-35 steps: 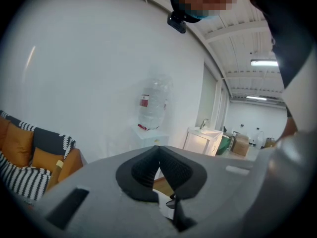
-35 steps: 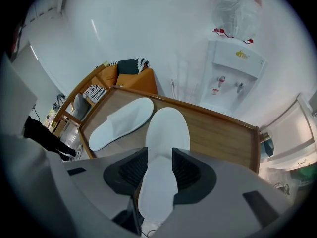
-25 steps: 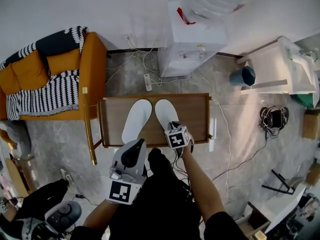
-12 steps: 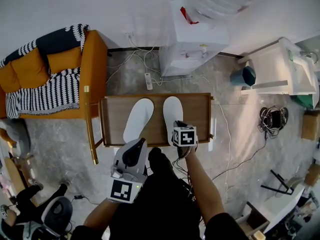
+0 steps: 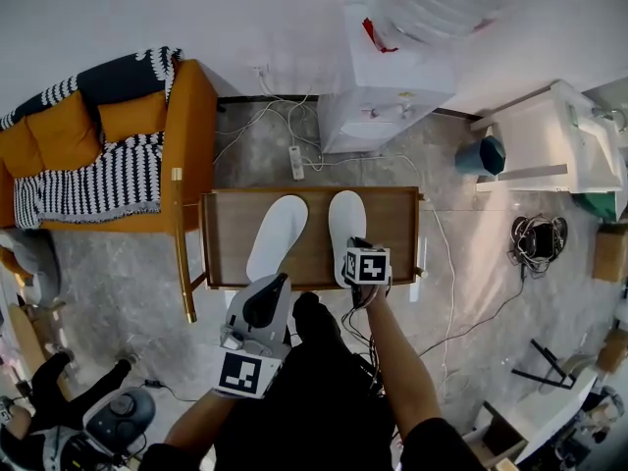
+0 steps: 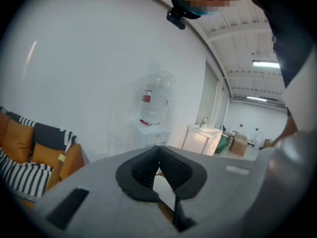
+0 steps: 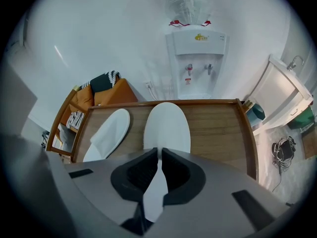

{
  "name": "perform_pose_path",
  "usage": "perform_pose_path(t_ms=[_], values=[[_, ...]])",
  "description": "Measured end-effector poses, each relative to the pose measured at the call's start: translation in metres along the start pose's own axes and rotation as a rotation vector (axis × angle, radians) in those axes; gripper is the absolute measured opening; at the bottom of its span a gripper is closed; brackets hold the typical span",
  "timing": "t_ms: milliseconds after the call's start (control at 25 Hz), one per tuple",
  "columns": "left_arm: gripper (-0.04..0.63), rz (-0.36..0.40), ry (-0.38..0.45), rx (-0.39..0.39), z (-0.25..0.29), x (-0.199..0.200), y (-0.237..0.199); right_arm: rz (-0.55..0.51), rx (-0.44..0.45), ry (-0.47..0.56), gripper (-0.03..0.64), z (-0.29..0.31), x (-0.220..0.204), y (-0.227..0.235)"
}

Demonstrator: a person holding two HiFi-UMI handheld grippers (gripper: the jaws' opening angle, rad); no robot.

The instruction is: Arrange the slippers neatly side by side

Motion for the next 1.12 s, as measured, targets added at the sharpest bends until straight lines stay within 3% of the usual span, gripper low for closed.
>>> perform_pose_path(t_ms=[320, 440, 640, 1120], values=[[0.014, -0.002, -0.003, 0.011, -0.006, -0.004, -0.004, -0.005, -0.003, 0.008, 0.034, 0.005, -0.002, -0.001], [0.014, -0.003, -0.001, 0.012, -0.009, -0.005, -0.004, 0.007, 0.007, 0.014, 0.089, 0.004, -0.002, -0.001], [0.014, -0.012, 0.006, 0.017, -0.011, -0.006, -0.002, 0.033, 0.023, 0.031, 0.110, -0.003, 0.001, -0.001], [0.014, 0.010, 0.045, 0.029, -0.015, 0.005, 0.012, 0.022, 0.062, 0.177, 0.103, -0.059, 0.032, -0.003]])
Point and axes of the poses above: the fingertips, and each gripper's own axes: z forward along the fingers, y to its right, x out of its top, the point moved 2 cm from there along -z, backward along the fingers, and after that the axes turned 2 degrees about y, right-handed, at the moved point
